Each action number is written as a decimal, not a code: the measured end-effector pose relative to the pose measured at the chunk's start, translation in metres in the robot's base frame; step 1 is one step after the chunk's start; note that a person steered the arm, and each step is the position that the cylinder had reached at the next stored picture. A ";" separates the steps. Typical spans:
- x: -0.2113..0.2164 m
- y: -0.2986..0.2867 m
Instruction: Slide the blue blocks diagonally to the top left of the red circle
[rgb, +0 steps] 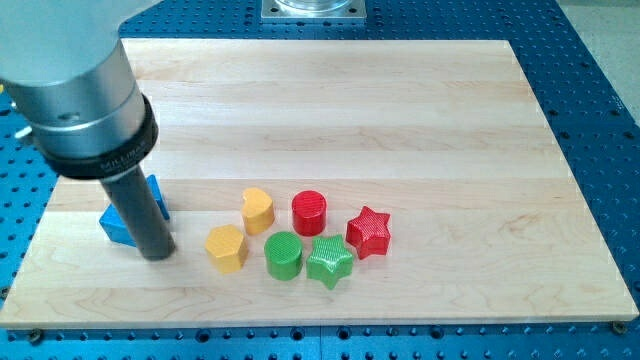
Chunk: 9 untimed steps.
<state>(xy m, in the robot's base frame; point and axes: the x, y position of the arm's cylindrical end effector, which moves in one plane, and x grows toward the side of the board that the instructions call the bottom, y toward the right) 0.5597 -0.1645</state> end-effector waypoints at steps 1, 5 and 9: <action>0.035 0.000; -0.014 -0.034; -0.040 -0.043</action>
<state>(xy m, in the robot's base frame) 0.5193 -0.2075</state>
